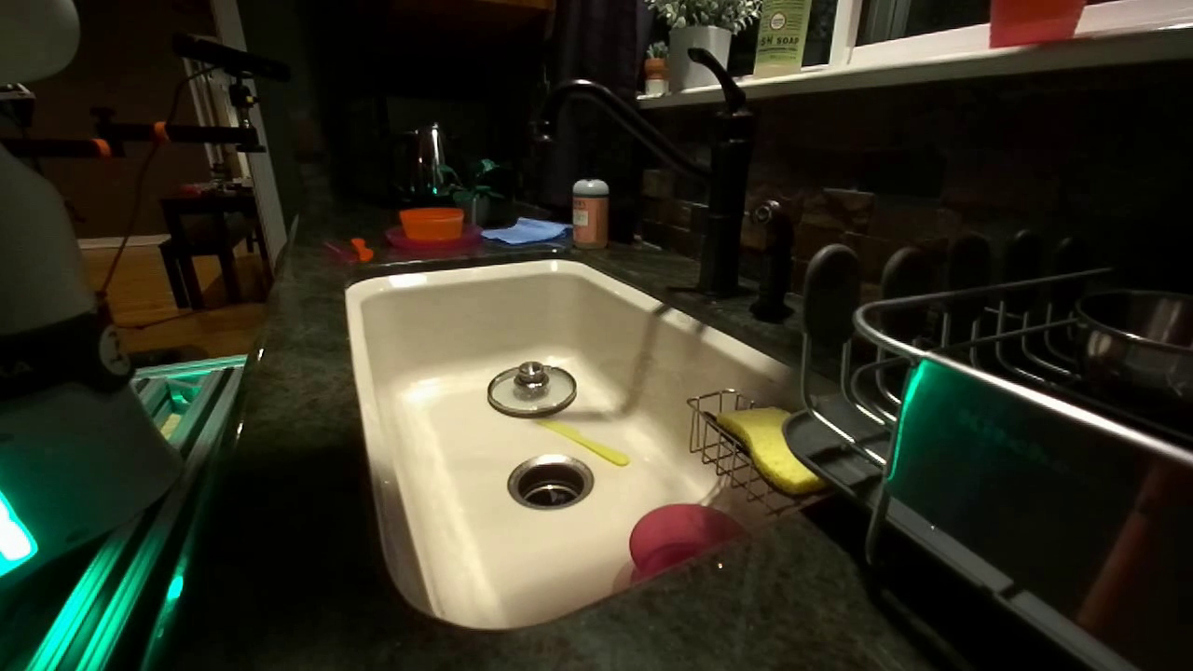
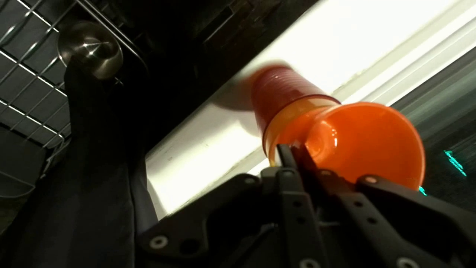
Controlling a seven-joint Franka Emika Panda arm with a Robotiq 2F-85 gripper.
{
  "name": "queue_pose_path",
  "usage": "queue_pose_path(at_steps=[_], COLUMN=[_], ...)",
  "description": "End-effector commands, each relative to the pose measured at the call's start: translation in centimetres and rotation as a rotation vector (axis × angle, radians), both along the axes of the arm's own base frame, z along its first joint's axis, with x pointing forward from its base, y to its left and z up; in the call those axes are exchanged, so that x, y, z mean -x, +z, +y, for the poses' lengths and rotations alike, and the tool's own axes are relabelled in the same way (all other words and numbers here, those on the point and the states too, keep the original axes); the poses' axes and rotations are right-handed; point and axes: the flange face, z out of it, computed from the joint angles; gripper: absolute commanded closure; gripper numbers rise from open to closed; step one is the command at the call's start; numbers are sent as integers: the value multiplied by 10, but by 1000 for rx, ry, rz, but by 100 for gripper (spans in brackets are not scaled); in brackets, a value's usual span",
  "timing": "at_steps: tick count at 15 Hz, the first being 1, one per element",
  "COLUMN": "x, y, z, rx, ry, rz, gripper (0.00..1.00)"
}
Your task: Pick up the orange and yellow cup and stack them in the red cup on the shelf
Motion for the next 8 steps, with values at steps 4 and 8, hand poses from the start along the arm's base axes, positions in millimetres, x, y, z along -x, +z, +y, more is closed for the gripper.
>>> queue_pose_path(at_steps=[4,8], x=[-11,-12], y=[3,13], z=[-9,-9], rx=[-70,-75], ry=[-75,-75], rz=[3,-33], gripper=[41,10])
